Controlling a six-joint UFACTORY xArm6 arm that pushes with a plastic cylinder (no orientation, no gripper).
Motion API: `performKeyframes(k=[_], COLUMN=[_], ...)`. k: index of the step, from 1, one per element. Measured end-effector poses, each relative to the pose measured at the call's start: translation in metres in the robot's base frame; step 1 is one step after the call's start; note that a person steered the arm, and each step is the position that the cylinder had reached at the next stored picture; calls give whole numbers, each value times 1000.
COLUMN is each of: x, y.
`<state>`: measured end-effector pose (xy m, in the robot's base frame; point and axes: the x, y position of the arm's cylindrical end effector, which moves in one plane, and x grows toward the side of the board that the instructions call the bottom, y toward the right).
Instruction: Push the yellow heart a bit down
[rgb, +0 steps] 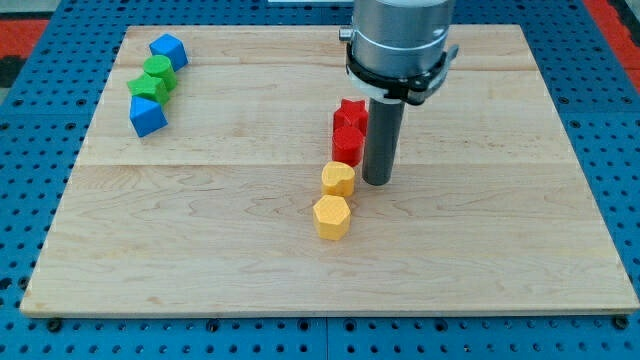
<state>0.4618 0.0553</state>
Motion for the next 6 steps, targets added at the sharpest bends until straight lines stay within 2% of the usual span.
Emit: performKeyframes(k=[1,2,3,4,6], x=[0,1,1,0,6], y=[-35,-110,-150,-161,-109])
